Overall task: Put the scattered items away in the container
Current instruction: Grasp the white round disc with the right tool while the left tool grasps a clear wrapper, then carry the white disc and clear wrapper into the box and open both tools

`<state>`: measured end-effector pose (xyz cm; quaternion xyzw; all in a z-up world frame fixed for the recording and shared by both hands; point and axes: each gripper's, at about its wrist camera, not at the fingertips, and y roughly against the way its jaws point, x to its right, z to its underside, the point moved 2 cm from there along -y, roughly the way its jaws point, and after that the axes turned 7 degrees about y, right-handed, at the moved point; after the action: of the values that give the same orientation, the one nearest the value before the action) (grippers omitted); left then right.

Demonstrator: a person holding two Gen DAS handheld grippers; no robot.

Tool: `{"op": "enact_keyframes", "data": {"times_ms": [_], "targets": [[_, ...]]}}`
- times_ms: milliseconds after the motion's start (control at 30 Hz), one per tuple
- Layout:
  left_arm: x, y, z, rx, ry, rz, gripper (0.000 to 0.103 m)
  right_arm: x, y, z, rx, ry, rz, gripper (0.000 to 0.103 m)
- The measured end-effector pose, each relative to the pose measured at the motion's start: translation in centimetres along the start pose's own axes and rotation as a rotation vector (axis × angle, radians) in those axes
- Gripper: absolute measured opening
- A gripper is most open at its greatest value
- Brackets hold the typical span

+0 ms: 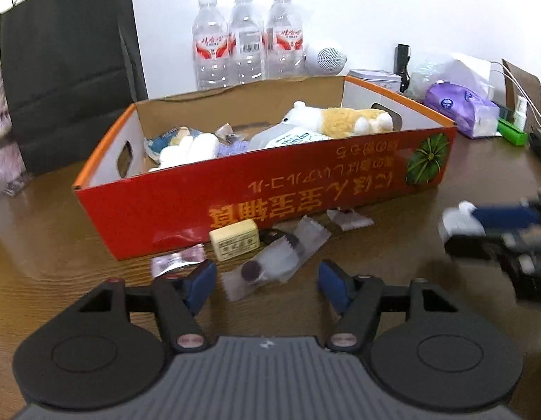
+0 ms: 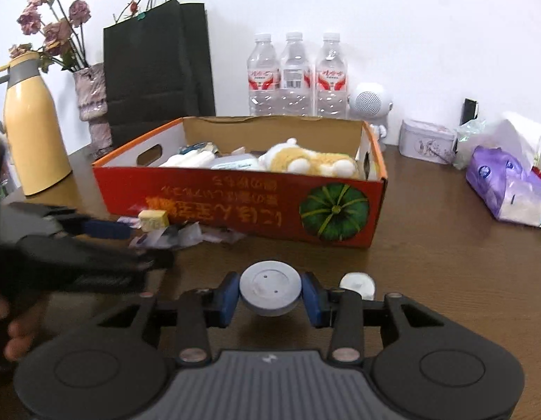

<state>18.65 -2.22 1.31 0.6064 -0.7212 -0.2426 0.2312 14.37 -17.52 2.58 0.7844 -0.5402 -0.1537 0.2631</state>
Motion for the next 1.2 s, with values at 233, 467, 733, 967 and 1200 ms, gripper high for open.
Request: {"op": "enact_keyframes", "data": {"times_ms": [233, 467, 733, 967, 1200], "targets": [[-1.2, 0.4, 0.3, 0.014, 0.047, 0.031, 0.010, -1.7, -0.3, 0.6, -0.024, 0.068, 0.000, 0.038], [-1.6, 1.9, 0.9, 0.023, 0.111, 0.022, 0.007, -1.9, -0.4, 0.8, -0.021, 0.082, 0.006, 0.038], [-0.7, 9.4, 4.1, 0.133, 0.227, -0.128, 0.007, -2.9, 0.4, 0.9, 0.019, 0.121, 0.036, 0.038], [1.5, 16.7, 8.0, 0.243, 0.176, -0.194, 0.008, -5.7, 7.9, 2.8, 0.101, 0.051, 0.045, 0.038], [4.0, 19.2, 10.9, 0.208, 0.200, -0.025, 0.008, -8.5, 12.1, 6.3, 0.070, 0.070, 0.067, 0.038]]}}
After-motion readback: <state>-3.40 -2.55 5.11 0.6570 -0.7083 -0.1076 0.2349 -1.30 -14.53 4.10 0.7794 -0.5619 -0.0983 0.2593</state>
